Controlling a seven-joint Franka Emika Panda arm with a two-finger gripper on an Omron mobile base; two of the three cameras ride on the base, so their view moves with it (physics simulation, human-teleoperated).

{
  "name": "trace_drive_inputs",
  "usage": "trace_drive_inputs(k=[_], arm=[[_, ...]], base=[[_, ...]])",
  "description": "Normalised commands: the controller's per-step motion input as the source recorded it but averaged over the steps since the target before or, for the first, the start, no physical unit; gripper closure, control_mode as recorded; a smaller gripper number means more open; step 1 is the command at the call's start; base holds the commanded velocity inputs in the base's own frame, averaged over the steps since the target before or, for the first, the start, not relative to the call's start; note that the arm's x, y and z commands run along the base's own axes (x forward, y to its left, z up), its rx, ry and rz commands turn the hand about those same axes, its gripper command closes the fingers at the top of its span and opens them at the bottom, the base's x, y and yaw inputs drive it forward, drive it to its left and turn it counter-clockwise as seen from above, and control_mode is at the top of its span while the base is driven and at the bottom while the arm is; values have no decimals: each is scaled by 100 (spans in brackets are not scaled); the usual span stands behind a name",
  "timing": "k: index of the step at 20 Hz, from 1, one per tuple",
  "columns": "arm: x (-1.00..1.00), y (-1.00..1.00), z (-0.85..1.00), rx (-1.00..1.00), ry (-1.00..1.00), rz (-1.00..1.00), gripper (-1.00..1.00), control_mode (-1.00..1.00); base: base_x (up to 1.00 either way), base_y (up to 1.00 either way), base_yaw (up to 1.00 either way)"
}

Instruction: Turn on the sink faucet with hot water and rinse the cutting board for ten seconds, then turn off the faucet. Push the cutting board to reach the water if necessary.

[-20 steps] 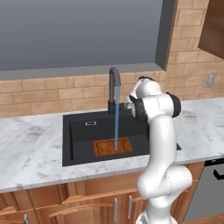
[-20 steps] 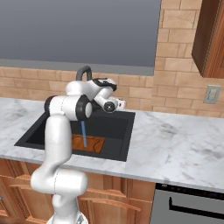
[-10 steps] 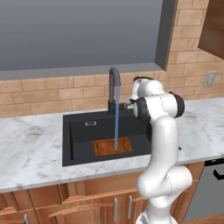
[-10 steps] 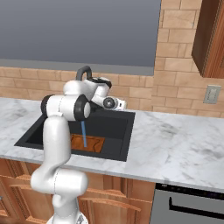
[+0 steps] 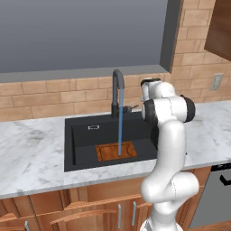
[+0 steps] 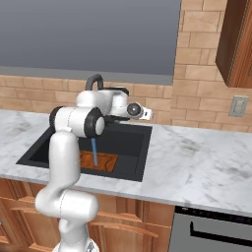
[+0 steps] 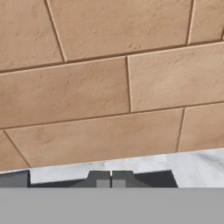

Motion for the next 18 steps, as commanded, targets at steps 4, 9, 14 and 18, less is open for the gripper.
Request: trace_drive_inputs(k=[4, 9, 14, 18], arm=[[-16, -43, 0, 1, 0, 2, 100, -100], [-28, -13, 0, 0, -1, 3, 100, -100], [-20, 0, 0, 1, -6, 4, 100, -100], [-11, 0, 0, 2, -1, 8, 100, -100]], base=[[0, 0, 0], [0, 0, 0], [0, 0, 0], [0, 0, 0]])
